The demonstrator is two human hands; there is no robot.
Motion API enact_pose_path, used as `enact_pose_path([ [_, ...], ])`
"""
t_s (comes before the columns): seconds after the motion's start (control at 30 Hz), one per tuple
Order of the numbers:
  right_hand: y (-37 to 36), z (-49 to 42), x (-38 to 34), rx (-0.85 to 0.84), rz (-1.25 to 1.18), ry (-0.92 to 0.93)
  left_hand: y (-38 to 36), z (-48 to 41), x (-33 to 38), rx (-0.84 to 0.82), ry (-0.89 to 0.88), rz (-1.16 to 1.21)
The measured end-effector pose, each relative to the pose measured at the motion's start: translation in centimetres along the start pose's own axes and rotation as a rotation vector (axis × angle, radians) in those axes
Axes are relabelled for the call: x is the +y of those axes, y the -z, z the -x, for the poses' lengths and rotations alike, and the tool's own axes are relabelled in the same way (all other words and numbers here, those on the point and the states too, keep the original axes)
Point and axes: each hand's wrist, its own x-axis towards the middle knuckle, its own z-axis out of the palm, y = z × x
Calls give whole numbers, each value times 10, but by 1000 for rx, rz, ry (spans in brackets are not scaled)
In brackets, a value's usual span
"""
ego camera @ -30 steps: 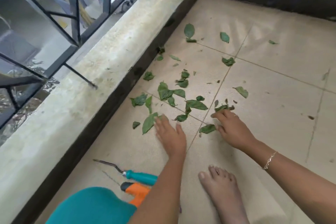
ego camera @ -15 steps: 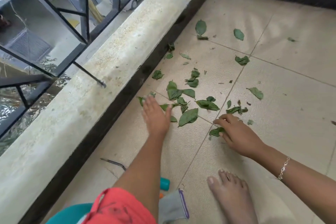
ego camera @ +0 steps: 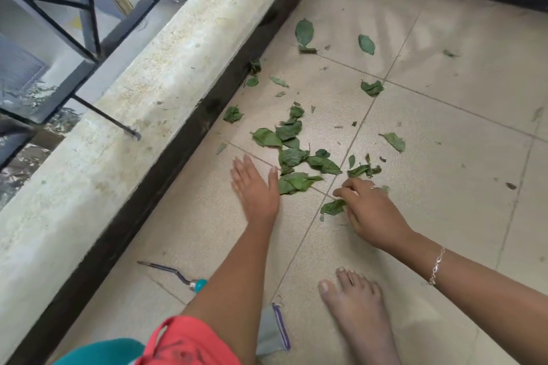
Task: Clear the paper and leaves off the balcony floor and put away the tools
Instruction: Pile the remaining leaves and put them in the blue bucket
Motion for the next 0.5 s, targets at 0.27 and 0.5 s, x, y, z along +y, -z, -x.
enact_pose_path([
  [0.27, 7, 34, 48, 86, 33, -240, -68, 52, 89, -339, -375, 176],
  [0.5, 12, 58, 57, 142, 126, -375, -65, 66, 91, -271, -283, 401],
])
